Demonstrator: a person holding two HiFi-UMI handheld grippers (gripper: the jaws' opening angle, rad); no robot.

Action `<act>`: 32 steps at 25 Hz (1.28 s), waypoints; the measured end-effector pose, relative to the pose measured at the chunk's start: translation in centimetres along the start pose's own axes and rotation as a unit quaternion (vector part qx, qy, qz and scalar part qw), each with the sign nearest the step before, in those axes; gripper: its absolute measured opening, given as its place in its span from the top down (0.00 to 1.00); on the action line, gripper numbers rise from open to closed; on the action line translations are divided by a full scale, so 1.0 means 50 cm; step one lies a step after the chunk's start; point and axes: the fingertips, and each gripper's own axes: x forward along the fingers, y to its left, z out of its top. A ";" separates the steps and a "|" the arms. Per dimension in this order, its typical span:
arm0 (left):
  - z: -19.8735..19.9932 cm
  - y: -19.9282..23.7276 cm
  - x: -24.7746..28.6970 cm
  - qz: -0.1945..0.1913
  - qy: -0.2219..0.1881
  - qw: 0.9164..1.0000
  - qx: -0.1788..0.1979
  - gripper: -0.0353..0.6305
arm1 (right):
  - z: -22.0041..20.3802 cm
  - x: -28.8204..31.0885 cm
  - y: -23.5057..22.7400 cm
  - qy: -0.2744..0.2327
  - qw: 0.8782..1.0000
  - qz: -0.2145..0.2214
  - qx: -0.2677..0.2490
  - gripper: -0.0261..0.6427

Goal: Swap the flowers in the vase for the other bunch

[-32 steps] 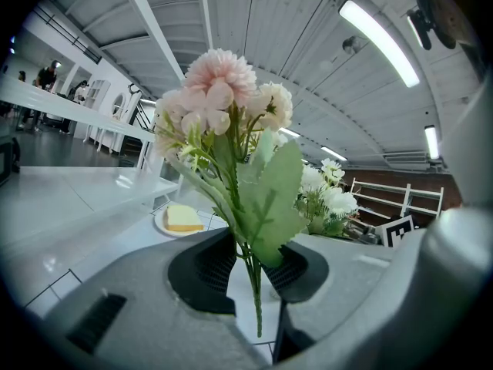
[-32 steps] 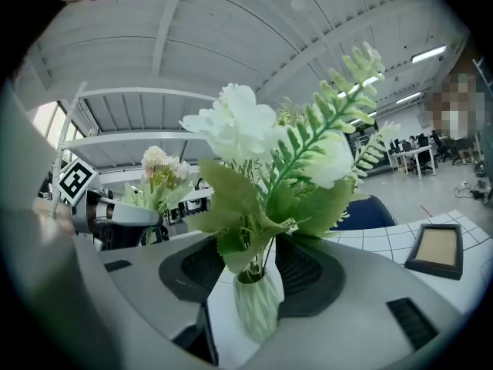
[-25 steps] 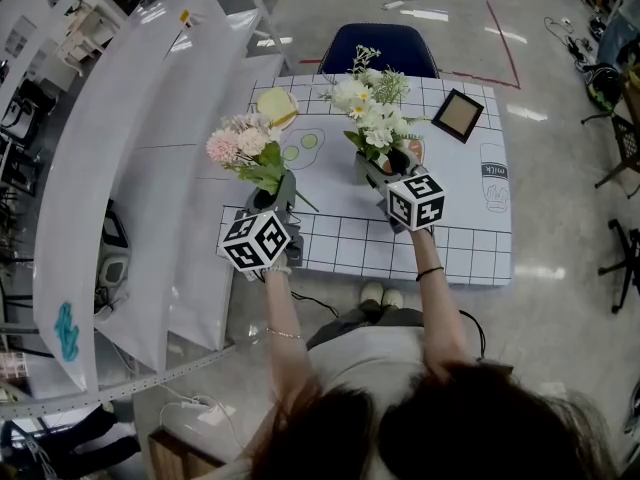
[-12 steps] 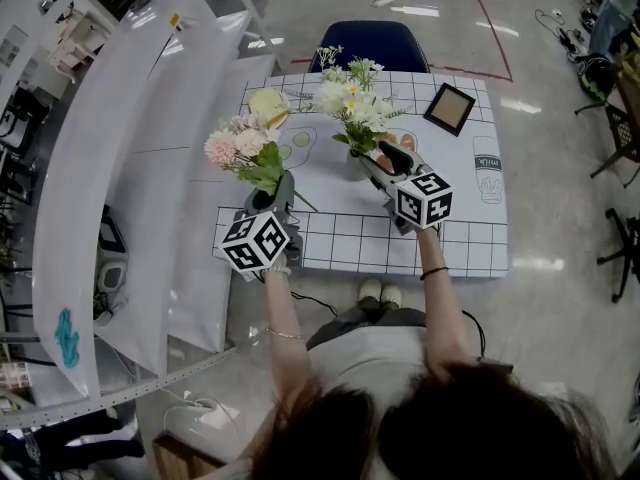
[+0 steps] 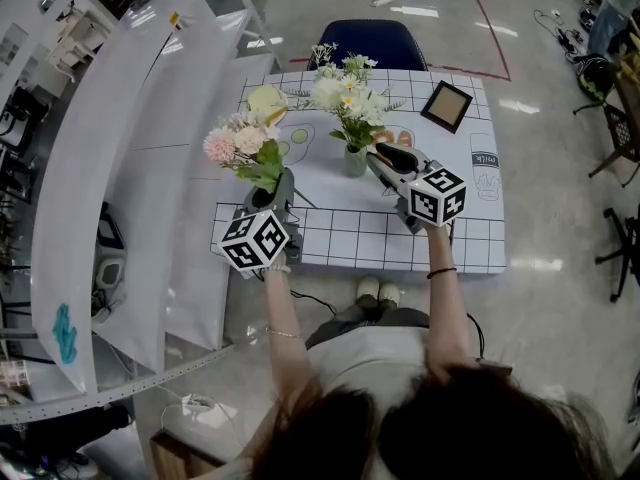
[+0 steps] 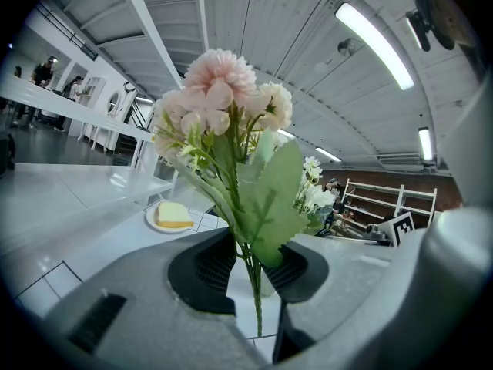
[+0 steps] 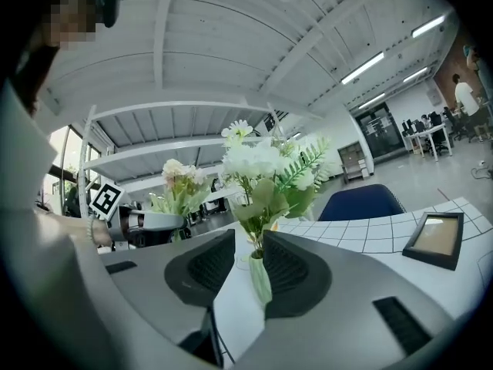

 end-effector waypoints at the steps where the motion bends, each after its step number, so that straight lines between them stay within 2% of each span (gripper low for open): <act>1: 0.000 -0.001 -0.002 0.001 -0.001 1.000 0.000 0.81 | 0.005 -0.004 0.004 -0.001 1.000 0.007 -0.001 0.80; 5: 0.001 -0.005 -0.011 0.002 -0.004 1.000 -0.001 0.81 | 0.024 -0.016 0.026 -0.009 0.999 0.035 -0.001 0.86; 17: 0.000 -0.030 -0.035 -0.001 -0.012 1.000 0.004 0.81 | 0.063 -0.044 0.080 -0.028 0.996 0.088 -0.013 0.92; 27: 0.003 -0.044 -0.057 -0.001 -0.026 1.000 0.006 0.81 | 0.089 -0.063 0.113 -0.053 0.992 0.112 -0.021 0.94; 32: 0.005 -0.053 -0.063 -0.001 -0.028 1.000 0.008 0.81 | 0.087 -0.070 0.118 -0.050 0.992 0.115 -0.029 0.95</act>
